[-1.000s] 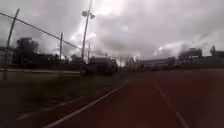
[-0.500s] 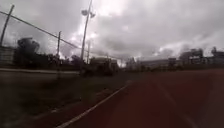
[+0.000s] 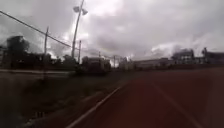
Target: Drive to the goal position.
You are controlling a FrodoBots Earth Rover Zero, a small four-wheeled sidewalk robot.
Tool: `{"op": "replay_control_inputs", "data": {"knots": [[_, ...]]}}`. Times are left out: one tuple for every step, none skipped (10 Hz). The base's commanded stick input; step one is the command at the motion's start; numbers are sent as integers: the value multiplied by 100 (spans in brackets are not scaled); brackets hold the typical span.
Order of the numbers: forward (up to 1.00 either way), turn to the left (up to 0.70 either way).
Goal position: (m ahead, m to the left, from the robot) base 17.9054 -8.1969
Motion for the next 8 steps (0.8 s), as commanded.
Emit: {"op": "replay_control_inputs", "data": {"knots": [[70, -35], [70, -35], [70, -35], [70, -35], [70, -35], [70, -35], [70, -35], [70, -35]]}}
